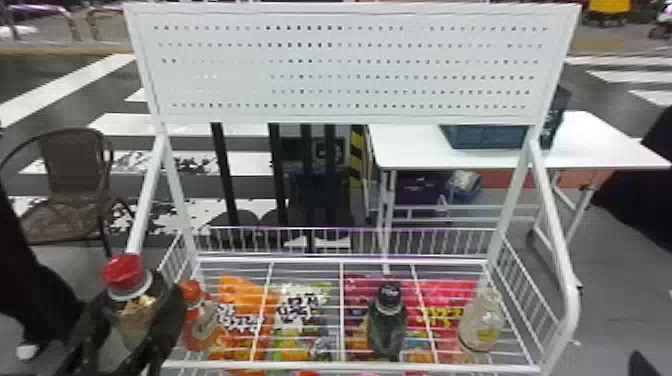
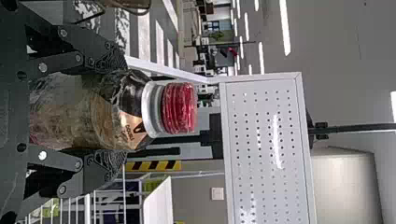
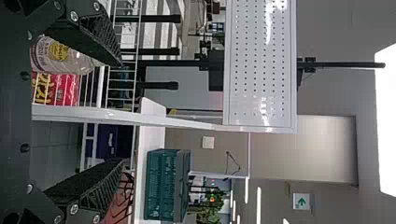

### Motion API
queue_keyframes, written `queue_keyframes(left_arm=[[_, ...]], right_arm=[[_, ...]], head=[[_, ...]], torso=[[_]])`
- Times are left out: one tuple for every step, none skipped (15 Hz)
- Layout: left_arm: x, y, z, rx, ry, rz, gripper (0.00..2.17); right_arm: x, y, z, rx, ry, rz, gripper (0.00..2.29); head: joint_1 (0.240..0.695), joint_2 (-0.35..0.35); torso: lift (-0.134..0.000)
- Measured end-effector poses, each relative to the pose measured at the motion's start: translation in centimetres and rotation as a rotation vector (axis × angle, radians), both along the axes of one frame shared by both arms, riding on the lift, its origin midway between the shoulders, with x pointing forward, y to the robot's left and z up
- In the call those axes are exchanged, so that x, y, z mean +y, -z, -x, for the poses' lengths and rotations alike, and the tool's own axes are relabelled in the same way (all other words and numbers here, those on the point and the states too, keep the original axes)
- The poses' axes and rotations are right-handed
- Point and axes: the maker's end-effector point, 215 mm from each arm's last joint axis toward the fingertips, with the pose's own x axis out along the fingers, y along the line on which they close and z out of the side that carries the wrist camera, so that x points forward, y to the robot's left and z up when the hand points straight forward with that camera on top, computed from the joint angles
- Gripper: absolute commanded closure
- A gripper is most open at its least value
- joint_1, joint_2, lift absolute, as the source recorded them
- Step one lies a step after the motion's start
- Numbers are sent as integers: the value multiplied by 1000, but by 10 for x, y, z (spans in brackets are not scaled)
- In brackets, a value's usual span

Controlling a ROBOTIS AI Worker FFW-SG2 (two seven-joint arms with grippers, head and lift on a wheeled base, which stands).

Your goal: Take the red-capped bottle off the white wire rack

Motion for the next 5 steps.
queue_keyframes(left_arm=[[0, 1, 0, 1, -1, 0, 1905], [1, 1, 0, 2, -2, -1, 1905], [1, 1, 0, 2, -4, 0, 1905], [1, 1, 0, 1, -5, 1, 1905], [1, 1, 0, 1, -6, 2, 1905]], right_arm=[[0, 0, 0, 0, 0, 0, 167], [0, 0, 0, 0, 0, 0, 167], [0, 0, 0, 1, -1, 1, 167], [1, 0, 1, 2, -1, 1, 167], [1, 0, 1, 2, -1, 2, 167]], head=[[499, 0], [499, 0], [499, 0], [499, 0], [499, 0]], torso=[[0], [0], [0], [0], [0]])
